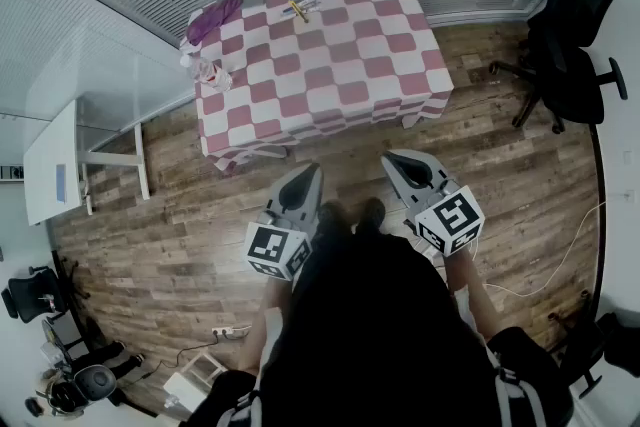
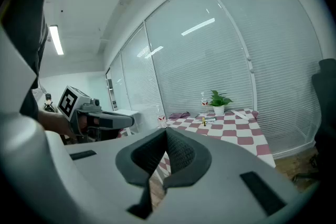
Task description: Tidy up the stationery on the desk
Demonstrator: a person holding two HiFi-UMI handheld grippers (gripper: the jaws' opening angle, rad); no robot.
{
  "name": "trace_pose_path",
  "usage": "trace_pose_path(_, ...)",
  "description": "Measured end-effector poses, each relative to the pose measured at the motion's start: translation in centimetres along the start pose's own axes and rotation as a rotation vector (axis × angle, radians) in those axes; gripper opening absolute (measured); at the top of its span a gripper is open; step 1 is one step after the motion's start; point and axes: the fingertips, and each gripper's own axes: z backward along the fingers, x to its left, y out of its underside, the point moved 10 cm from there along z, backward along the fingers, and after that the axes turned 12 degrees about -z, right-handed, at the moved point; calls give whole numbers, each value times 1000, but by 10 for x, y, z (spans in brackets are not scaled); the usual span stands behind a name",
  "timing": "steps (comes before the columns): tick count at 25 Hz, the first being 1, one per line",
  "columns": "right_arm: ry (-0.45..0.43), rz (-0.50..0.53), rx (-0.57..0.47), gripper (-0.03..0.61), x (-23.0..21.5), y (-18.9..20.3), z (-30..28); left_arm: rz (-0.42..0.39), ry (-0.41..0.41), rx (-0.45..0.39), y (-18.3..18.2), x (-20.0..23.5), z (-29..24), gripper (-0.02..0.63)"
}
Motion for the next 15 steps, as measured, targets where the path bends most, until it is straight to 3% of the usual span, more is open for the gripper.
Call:
trace_pose_path(7,-15,18,2,20,5,0,0,-19,-13,-11,-8,1,4,34)
trace_pose_path(15,-3,-45,-17,20,4,1,-12,2,1,11,-3,10,3,34)
